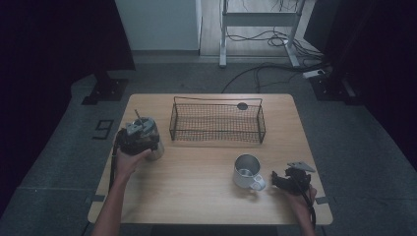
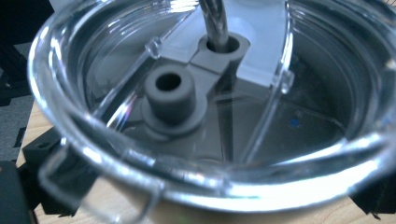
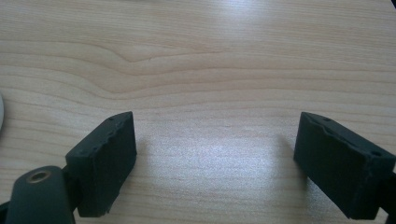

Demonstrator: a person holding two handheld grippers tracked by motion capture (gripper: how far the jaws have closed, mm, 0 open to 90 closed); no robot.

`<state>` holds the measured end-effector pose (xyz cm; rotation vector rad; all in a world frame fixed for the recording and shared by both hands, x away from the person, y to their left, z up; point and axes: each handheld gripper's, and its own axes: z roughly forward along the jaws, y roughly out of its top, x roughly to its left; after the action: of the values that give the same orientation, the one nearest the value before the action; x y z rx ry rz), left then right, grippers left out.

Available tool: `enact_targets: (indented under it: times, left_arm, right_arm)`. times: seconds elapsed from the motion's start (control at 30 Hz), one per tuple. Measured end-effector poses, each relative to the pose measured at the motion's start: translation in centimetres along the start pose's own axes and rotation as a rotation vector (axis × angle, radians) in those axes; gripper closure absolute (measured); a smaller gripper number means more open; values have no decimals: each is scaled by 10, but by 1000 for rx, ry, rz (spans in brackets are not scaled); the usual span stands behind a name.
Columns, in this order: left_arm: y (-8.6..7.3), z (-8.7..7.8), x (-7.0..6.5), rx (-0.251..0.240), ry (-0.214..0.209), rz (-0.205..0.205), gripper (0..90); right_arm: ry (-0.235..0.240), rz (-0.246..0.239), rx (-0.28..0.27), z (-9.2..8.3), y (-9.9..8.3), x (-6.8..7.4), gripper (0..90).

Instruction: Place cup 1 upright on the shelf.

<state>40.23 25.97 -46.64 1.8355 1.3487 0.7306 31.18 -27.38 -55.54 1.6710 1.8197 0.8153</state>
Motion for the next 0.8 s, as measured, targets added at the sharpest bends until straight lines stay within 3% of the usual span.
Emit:
enact_targets:
  times: [0.57,0.8]
  left_arm:
    - [1,2,2,-8,-22,5,36]
    - [1,0,-3,-15,-12,34,38]
  right_arm:
    - [0,0,0,0,0,0,129]
    - [0,1,0,0,0,0,129]
